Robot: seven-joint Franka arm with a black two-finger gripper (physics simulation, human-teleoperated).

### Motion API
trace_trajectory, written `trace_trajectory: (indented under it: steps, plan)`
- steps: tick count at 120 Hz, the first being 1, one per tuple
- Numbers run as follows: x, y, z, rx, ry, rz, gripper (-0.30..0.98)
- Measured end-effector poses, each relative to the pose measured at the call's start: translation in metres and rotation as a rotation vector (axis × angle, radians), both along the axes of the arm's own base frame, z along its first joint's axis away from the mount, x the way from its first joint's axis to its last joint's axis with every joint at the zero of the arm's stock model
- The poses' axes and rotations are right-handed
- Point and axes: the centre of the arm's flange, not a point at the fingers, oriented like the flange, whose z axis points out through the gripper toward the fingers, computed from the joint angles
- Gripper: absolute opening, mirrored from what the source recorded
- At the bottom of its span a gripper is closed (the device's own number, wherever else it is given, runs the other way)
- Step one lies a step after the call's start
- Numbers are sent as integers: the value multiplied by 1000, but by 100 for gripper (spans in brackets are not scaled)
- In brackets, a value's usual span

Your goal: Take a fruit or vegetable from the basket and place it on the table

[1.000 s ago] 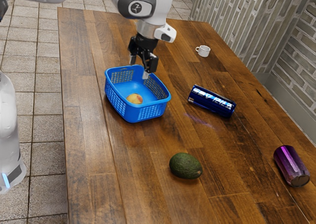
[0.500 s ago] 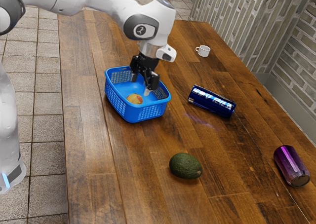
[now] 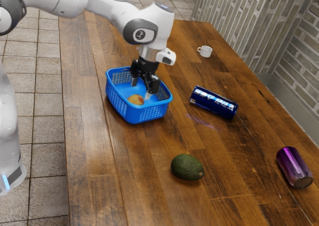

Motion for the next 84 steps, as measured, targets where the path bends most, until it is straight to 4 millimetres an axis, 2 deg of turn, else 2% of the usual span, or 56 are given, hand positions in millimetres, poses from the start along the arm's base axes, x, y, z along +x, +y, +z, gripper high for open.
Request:
trace_trajectory:
  steps: [29, 63, 84]
  plan:
    - [1, 0, -17, -12, 23, 3, 69]
    - [1, 1, -24, -18, 21, 9, 69]
    - [4, 1, -39, -27, 40, 15, 69]
